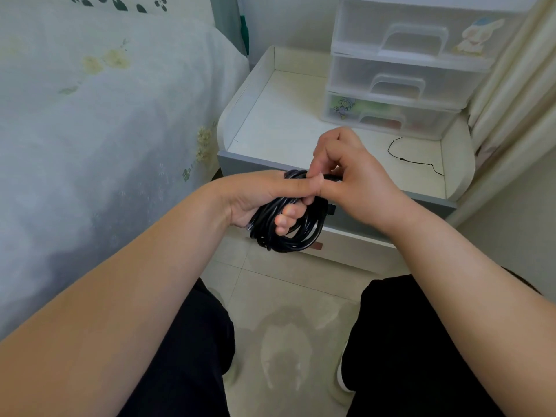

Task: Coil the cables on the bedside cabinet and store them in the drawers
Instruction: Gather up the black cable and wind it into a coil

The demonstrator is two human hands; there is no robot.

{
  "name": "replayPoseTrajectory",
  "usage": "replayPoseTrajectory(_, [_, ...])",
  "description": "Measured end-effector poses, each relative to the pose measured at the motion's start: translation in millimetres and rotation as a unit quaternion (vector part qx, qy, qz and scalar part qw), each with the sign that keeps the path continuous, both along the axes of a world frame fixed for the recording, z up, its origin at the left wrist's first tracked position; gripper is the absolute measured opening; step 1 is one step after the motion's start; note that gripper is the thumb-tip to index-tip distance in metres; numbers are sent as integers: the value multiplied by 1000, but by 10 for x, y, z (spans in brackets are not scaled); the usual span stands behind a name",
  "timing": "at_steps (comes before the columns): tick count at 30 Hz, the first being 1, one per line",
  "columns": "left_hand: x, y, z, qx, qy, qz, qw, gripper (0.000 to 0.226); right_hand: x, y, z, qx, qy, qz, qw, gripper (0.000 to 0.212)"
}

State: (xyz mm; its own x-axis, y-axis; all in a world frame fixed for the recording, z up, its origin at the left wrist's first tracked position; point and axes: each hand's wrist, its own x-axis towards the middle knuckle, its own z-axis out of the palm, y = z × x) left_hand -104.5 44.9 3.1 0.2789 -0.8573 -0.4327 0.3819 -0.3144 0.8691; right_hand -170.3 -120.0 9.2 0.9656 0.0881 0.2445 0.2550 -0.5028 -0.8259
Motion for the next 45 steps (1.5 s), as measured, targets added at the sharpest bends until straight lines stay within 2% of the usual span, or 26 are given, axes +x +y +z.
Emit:
replayPoseTrajectory(2, [1,17,0,-1,-17,-34,999,37,0,-13,-18,-2,3,11,1000,26])
replayPoseTrajectory(4, [-7,20,4,-3,-34,-51,998,29,3,-56,-25,7,50,32,998,25])
replayPoseTrajectory(6, [-19,13,3,-1,-28,-56,998,32,-11,-80,-30,33,109,77,991,27])
replayPoseTrajectory(9, [-34,1,4,-3,-6,-66,998,36,-43,-33,-49,72,150,122,979,37])
replayPoseTrajectory(13, [-4,30,35,-18,11,-62,998,37,-36,-60,-33,43,170,126,976,58])
replayPoseTrajectory(15, [-3,24,56,-22,19,-54,998,39,-27,-128,1,27,184,116,976,53])
replayPoseTrajectory(18, [-41,-51,105,-37,19,-34,999,31,-59,-204,28,81,165,85,979,53])
replayPoseTrajectory(23, [-48,-199,160,-17,-126,52,991,14,-54,-253,29,141,126,36,981,39])
replayPoseTrajectory(27, [-28,-323,145,49,-233,153,959,25,17,-322,12,152,124,-36,980,31])
replayPoseTrajectory(30, [-39,-361,148,68,-301,179,934,10,46,-360,-6,143,108,-74,981,30])
replayPoseTrajectory(35, [-61,-413,1,133,-315,249,906,14,92,-342,-115,140,107,-103,979,29])
replayPoseTrajectory(40, [-136,-485,-51,122,-350,313,874,9,158,-349,-115,142,81,-97,982,25])
replayPoseTrajectory(43, [-106,-502,-15,136,-369,312,865,7,180,-375,-92,85,64,-77,991,23])
replayPoseTrajectory(45, [-73,-491,5,149,-390,306,856,5,221,-434,-68,39,64,-75,994,35])
